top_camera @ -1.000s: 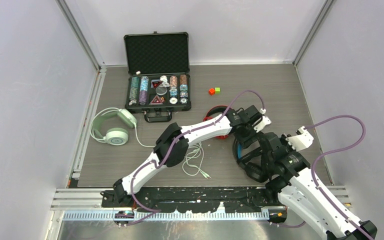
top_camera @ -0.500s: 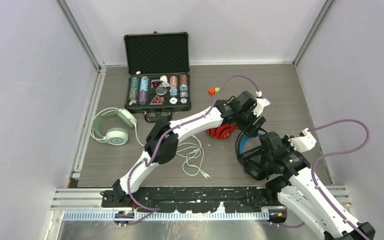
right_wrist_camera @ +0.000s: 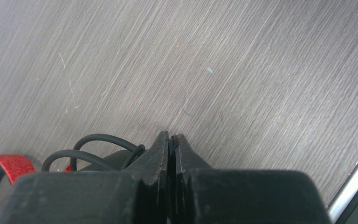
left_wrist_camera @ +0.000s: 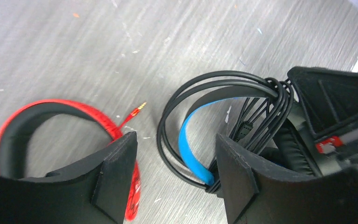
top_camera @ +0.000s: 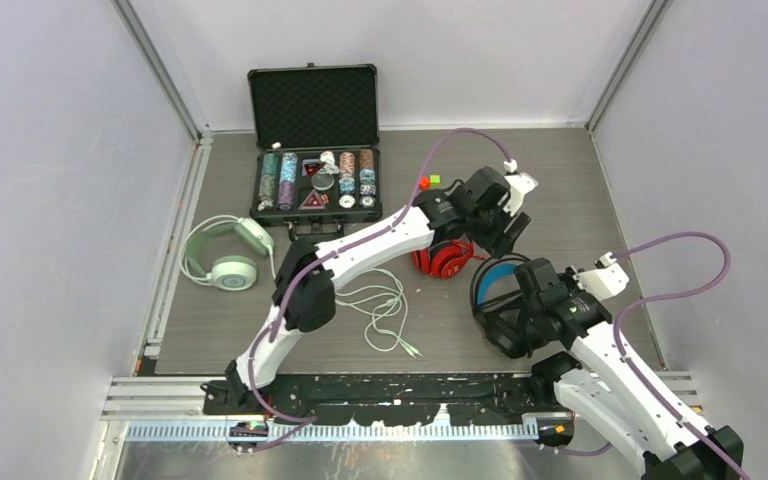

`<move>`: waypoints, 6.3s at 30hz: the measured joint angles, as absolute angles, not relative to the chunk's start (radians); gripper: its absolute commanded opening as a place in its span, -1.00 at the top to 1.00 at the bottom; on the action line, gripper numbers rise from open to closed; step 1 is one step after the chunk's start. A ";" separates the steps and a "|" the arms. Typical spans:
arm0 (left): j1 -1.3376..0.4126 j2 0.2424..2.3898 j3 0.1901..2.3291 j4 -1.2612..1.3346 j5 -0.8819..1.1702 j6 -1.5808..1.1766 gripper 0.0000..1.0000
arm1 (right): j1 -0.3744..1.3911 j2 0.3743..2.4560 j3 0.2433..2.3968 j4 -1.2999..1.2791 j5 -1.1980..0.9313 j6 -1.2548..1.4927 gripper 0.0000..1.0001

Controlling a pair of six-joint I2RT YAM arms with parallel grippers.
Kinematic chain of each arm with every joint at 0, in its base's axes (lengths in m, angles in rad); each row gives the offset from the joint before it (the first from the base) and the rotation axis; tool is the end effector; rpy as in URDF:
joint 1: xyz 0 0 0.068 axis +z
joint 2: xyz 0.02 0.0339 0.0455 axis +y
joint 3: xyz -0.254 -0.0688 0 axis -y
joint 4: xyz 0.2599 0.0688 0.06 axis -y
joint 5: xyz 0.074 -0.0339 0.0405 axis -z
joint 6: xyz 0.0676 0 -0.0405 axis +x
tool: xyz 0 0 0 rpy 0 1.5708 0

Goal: Wrap the headphones
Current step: Place the headphones at the corner of the board, then move the headphones to the corner of the board, then pick up the headphones from the corner of the board.

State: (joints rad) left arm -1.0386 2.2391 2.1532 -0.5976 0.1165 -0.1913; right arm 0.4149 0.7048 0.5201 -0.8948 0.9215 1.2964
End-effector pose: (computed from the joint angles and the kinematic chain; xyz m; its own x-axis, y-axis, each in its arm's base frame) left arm 0.2728 -0.4787 0.2612 -0.4860 0.4532 -0.7473 0.8242 0.5220 -0.2195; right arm 0.1564 0.0101 0.1880 -0.1222 0.5821 -0.8039 0.8039 0.5331 0.2638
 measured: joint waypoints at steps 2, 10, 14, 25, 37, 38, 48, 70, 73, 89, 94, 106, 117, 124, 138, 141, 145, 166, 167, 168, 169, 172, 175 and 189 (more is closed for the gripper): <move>-1.039 2.197 2.149 -0.606 0.063 -0.198 -0.29 | 0.410 0.723 0.525 -0.894 0.921 1.296 0.89; -1.039 1.958 2.031 -0.623 -0.089 -0.203 -0.28 | 0.363 0.833 0.540 -0.843 0.909 1.281 0.88; -1.039 1.853 1.934 -0.647 -0.130 -0.203 -0.27 | 0.305 0.898 0.540 -0.780 0.886 1.255 0.84; -1.039 1.584 1.651 -0.723 -0.230 -0.184 -0.29 | 0.160 1.001 0.558 -0.731 0.771 1.168 0.49; -1.039 1.315 1.431 -0.726 -0.352 -0.109 -0.28 | 0.160 0.957 0.724 -1.015 0.717 1.180 -0.11; -1.039 1.304 1.421 -0.726 -0.357 -0.102 -0.29 | 0.160 0.960 0.739 -1.034 0.712 1.174 -0.04; -1.039 1.101 1.243 -0.700 -0.454 -0.067 -0.31 | 0.164 0.937 0.948 -1.027 0.384 0.937 0.44; -1.038 0.738 1.004 -0.611 -0.706 0.004 -0.49 | 0.769 1.127 0.677 -0.612 0.341 1.155 0.73; -1.038 0.761 1.003 -0.615 -0.678 -0.025 -0.49 | 0.769 1.154 0.630 -0.559 0.384 1.159 0.73; -0.646 0.965 1.013 -0.740 -0.289 -0.239 -0.62 | 0.752 1.165 0.540 -0.495 0.591 1.179 0.74; -0.385 0.998 1.045 -0.790 -0.245 -0.287 -0.62 | 0.717 1.092 0.527 -0.517 0.601 1.144 0.59; 0.177 1.030 1.013 -0.801 -0.256 -0.624 -0.54 | 0.717 0.756 0.635 -0.554 0.398 0.941 0.17; 0.302 1.312 0.999 -0.782 -0.273 -0.839 -0.71 | 0.718 0.616 0.716 -0.625 0.286 0.849 0.02; 0.302 1.395 1.000 -0.784 -0.254 -0.895 -0.65 | 0.718 0.553 0.762 -0.670 0.300 0.809 0.01; 0.303 1.413 0.953 -0.779 -0.236 -0.965 0.28 | 0.718 0.569 0.799 -0.683 0.299 0.820 0.01; 0.307 1.406 0.937 -0.778 -0.252 -0.971 0.57 | 0.718 0.567 0.799 -0.684 0.295 0.834 0.03; 0.309 1.373 0.920 -0.783 -0.258 -0.962 0.75 | 0.718 0.568 0.799 -0.684 0.293 0.853 0.03; 0.004 0.974 0.930 -0.781 -0.209 -0.721 0.89 | 0.868 1.072 1.076 -0.511 0.320 0.959 -0.37; -0.033 0.973 0.939 -0.781 -0.204 -0.719 0.88 | 0.895 1.121 1.116 -0.500 0.337 0.958 -0.39; -0.061 0.972 0.945 -0.781 -0.197 -0.718 0.88 | 0.925 1.176 1.167 -0.489 0.360 0.956 -0.41; -0.101 0.970 0.952 -0.779 -0.189 -0.717 0.87 | 0.955 1.234 1.219 -0.475 0.380 0.953 -0.44; -0.171 0.959 0.958 -0.782 -0.173 -0.712 0.86 | 1.028 1.390 1.350 -0.434 0.411 0.957 -0.45; -0.221 0.939 0.961 -0.782 -0.163 -0.706 0.85 | 1.078 1.517 1.459 -0.438 0.430 0.985 -0.45; -0.276 0.855 0.914 -0.782 -0.210 -0.690 0.82 | 1.140 1.849 1.795 -0.680 0.439 1.216 -0.45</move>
